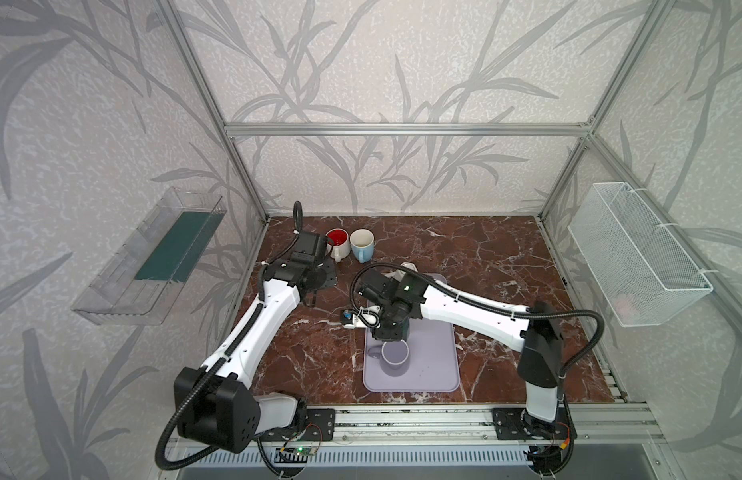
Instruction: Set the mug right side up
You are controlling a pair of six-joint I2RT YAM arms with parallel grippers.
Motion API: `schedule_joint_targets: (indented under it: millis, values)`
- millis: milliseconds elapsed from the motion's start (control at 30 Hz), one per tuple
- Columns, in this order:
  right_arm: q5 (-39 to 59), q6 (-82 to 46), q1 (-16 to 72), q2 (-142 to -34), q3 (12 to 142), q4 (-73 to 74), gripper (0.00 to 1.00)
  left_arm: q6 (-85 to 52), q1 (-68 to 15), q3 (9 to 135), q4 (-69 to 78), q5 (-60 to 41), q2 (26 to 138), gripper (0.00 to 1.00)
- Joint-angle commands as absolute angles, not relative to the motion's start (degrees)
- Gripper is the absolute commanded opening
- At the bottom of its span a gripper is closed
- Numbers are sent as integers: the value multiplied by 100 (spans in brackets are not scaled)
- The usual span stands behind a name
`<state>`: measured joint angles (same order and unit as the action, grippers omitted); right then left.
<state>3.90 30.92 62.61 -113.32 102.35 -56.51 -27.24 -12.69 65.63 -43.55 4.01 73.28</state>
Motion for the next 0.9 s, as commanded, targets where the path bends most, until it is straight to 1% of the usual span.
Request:
schedule_joint_targets:
  millis: [0, 333, 367, 533, 700, 867]
  values:
    - [-101, 3547, 6304, -11617, 10655, -6275, 38, -2932, -1261, 6344, -4286, 510, 7039, 35]
    - [-718, 3588, 6321, -12525, 11623, -6724, 38, -2870, -1110, 6205, -4377, 470, 6821, 36]
    - [-741, 3883, 6319, -12631, 11742, -6895, 39, -2851, -1092, 6198, -4378, 451, 6812, 36]
    - [-1043, 3915, 6318, -13065, 12308, -7274, 39, -2806, -996, 6131, -4362, 365, 6768, 36]
    - [-1004, 3885, 6319, -13278, 12775, -7580, 40, -2777, -911, 6048, -4317, 266, 6752, 36]
    - [-1101, 3902, 6320, -13464, 12868, -7718, 41, -2755, -869, 6012, -4272, 161, 6741, 36]
